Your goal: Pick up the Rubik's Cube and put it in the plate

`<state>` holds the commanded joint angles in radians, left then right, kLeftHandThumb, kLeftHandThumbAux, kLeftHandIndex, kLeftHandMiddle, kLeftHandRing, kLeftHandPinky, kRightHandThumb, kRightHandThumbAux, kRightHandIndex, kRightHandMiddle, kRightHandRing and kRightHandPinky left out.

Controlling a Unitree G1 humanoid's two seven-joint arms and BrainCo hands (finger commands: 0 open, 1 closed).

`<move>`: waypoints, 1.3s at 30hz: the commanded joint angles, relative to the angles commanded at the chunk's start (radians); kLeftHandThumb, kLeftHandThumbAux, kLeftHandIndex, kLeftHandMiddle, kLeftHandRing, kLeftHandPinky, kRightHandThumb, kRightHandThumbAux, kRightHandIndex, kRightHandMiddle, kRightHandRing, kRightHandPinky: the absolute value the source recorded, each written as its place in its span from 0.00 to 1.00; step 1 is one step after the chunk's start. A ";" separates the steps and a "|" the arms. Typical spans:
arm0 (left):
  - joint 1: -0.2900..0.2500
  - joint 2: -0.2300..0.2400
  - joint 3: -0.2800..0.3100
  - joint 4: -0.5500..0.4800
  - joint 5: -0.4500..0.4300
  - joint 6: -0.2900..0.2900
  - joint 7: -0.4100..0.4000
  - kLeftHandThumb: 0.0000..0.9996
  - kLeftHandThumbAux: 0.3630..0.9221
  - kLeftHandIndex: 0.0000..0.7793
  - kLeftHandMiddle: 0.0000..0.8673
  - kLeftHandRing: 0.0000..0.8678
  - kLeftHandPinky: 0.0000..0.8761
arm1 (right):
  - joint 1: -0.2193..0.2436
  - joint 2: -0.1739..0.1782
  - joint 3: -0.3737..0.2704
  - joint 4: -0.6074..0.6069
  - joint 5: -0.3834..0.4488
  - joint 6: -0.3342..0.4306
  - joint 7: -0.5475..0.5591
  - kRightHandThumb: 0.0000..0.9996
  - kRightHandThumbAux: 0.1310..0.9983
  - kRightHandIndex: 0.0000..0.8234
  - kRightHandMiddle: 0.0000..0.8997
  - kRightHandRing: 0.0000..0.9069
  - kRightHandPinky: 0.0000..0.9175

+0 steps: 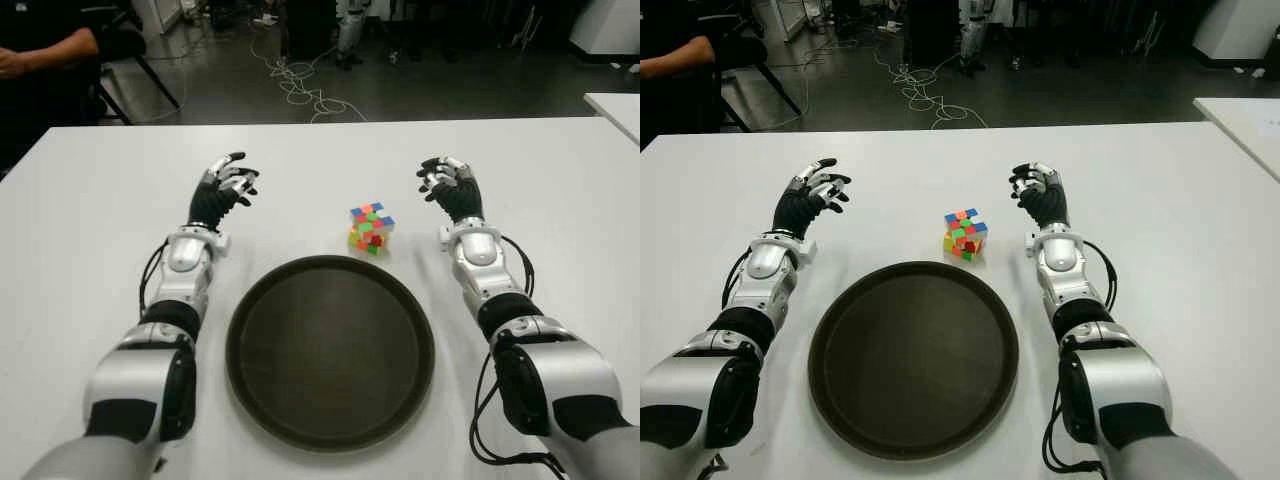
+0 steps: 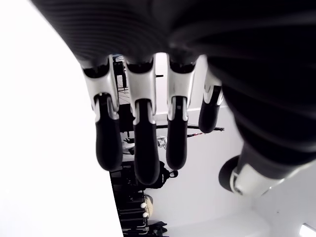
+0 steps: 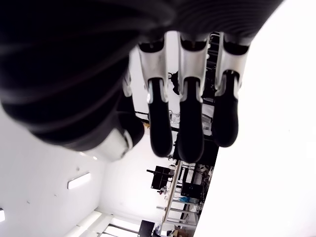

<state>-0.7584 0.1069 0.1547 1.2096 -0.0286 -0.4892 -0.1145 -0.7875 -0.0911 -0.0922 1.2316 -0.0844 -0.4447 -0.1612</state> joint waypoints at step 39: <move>0.003 -0.002 -0.021 -0.007 0.018 -0.006 0.036 0.24 0.51 0.25 0.43 0.56 0.62 | -0.028 -0.122 0.426 0.028 -0.523 -0.093 -0.393 0.00 0.51 0.00 0.00 0.00 0.00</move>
<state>-0.7556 0.1052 0.1337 1.2022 -0.0109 -0.4947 -0.0783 -0.8157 -0.2133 0.3336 1.2593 -0.6074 -0.5375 -0.5542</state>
